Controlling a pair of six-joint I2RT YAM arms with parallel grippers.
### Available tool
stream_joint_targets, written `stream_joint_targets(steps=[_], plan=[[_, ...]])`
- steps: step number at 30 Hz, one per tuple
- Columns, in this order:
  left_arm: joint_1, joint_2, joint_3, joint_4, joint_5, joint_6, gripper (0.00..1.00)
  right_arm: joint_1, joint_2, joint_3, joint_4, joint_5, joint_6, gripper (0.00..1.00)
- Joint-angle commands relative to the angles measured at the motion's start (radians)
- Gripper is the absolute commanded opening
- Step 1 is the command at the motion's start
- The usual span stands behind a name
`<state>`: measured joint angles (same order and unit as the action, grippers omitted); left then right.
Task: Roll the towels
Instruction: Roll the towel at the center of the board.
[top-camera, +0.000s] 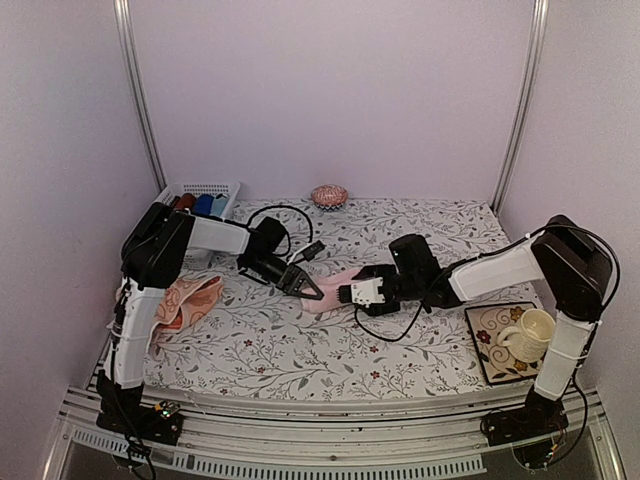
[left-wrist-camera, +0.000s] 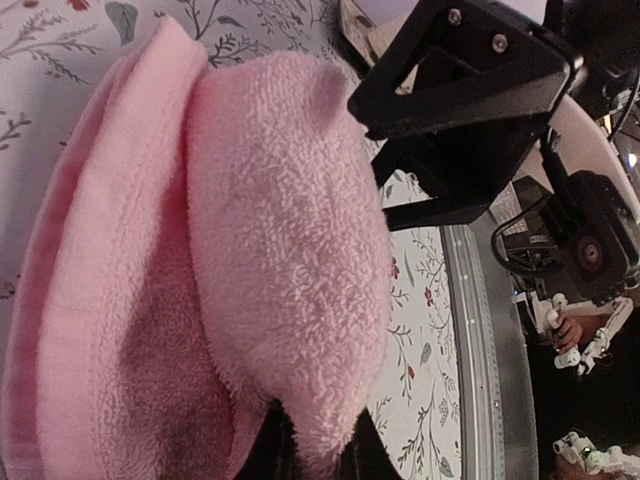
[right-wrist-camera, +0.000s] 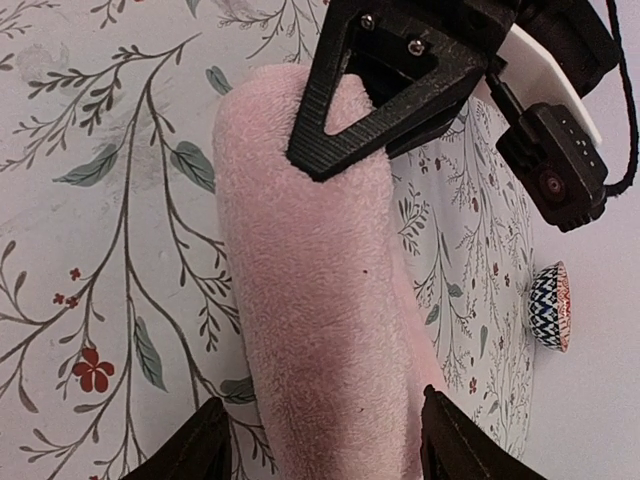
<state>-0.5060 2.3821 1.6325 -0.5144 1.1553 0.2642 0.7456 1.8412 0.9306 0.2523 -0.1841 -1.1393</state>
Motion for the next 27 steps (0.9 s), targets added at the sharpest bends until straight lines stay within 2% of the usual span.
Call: stream_joint_targets(steps=[1,9,15,19,23,27], plan=[[0.014,0.064,0.014,-0.081,-0.033,-0.036,0.00,0.007,0.039,0.040,0.059,0.042,-0.021,0.65],[0.026,0.087,0.023,-0.087,-0.040,-0.071,0.00,0.023,0.074,0.043,0.022,-0.025,-0.048,0.53],[0.031,0.088,0.023,-0.087,-0.038,-0.081,0.00,0.031,0.134,0.087,0.025,0.043,-0.026,0.45],[0.032,0.088,0.020,-0.088,-0.039,-0.081,0.01,0.032,0.184,0.135,-0.005,0.077,-0.004,0.31],[0.033,0.077,0.012,-0.090,-0.049,-0.076,0.18,0.033,0.182,0.136,-0.049,0.040,-0.010,0.14],[0.034,0.025,-0.005,-0.080,-0.108,-0.068,0.42,0.031,0.155,0.136,-0.148,-0.034,-0.028,0.11]])
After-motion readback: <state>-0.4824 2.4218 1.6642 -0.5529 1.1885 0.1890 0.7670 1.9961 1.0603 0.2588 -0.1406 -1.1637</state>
